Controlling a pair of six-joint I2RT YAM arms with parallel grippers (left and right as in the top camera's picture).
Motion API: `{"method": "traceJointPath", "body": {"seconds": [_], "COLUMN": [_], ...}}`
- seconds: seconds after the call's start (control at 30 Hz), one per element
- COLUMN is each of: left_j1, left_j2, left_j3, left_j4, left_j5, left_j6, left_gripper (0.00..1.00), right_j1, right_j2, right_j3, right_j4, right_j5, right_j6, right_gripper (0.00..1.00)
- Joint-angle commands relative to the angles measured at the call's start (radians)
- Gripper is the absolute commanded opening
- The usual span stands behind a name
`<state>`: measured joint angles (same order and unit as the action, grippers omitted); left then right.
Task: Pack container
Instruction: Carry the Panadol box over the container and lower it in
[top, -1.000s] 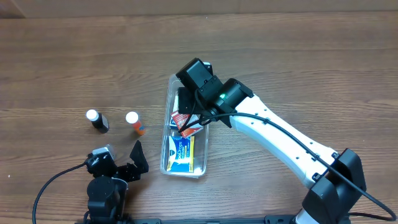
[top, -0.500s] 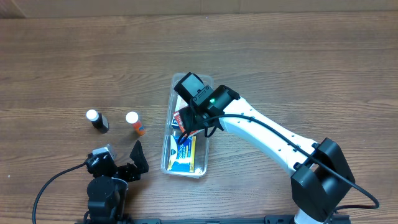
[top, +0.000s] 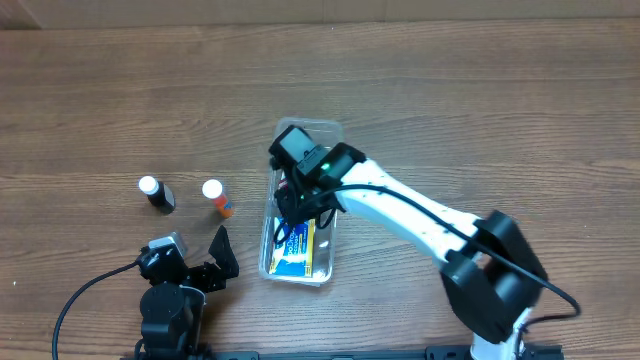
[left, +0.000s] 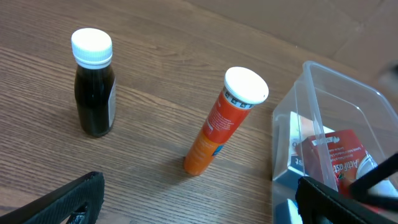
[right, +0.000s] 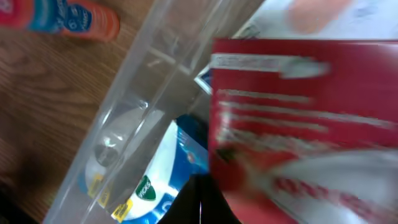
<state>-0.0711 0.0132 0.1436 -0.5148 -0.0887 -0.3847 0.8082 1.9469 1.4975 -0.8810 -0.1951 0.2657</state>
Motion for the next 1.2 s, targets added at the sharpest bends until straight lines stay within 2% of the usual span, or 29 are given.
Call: {"method": "traceJointPath", "body": {"seconds": [0.0,0.2,0.53,0.6,0.73,0.9,1.03,1.17], "left_j1": [0.005,0.005,0.005,0.005,0.005,0.005,0.005,0.005], "left_j2": [-0.008,-0.008,-0.008,-0.008,-0.008,-0.008,-0.008,-0.008], "left_j3": [-0.002,-0.002,-0.003,-0.003,-0.003,-0.002,-0.003,-0.003], "left_j4": [0.000,0.000,0.000,0.000,0.000,0.000,0.000,0.000], "left_j5": [0.004,0.004,0.004,0.004,0.004,0.004,0.004,0.004], "left_j6": [0.019,0.019,0.019,0.019,0.019,0.019,0.019,0.019], "left_gripper": [1.00,1.00,1.00,1.00,1.00,1.00,1.00,1.00], "right_j1": [0.029,0.009,-0.006,-0.008,-0.014,-0.014,-0.014,-0.021], "right_j2": [0.065,0.074,0.073,0.073,0.073,0.073,0.073,0.073], "right_j3": [-0.001,0.004,0.124,0.132,0.155,0.169,0.169,0.169], "right_j4": [0.040,0.108,0.154,0.148,-0.021,-0.204,-0.258,-0.219], "right_j5": [-0.043,0.118,0.248,0.312,0.295,0.193,0.175,0.267], "right_j6": [-0.039,-0.031,-0.019,0.031,0.160,0.161,0.161,0.148], "right_gripper": [0.04,0.04,0.04,0.04,0.04,0.04,0.04,0.04]}}
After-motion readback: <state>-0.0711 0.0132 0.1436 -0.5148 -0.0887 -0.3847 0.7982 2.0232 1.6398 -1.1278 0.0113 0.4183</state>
